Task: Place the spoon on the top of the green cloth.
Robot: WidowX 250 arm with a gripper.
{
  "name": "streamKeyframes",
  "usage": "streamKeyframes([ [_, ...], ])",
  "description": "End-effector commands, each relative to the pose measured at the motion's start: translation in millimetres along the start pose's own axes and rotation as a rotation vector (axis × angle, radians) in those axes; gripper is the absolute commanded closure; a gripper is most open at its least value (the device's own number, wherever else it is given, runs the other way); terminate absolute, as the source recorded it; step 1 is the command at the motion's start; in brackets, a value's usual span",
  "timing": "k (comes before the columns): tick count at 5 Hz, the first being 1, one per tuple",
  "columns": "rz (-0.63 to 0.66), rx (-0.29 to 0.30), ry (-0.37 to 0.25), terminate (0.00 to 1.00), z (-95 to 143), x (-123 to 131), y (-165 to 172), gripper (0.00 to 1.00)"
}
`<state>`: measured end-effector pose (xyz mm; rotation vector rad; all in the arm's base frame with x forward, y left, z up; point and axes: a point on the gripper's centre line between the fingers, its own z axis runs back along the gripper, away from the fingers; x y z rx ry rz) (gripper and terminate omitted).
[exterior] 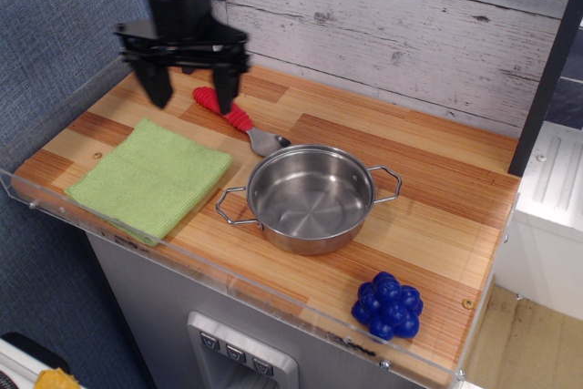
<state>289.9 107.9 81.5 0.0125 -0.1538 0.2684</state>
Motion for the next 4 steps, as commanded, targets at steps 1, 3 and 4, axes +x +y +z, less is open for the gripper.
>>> streamKeyframes([
  [1, -0.078, 0.093, -0.019, 0.0, 10.1, -35.9, 47.3, 0.0],
  [3, -0.005, 0.133, -0.001, 0.0, 9.9, -60.3, 76.8, 0.0],
  [4, -0.005, 0.133, -0.001, 1.0, 9.9, -60.3, 76.8, 0.0],
])
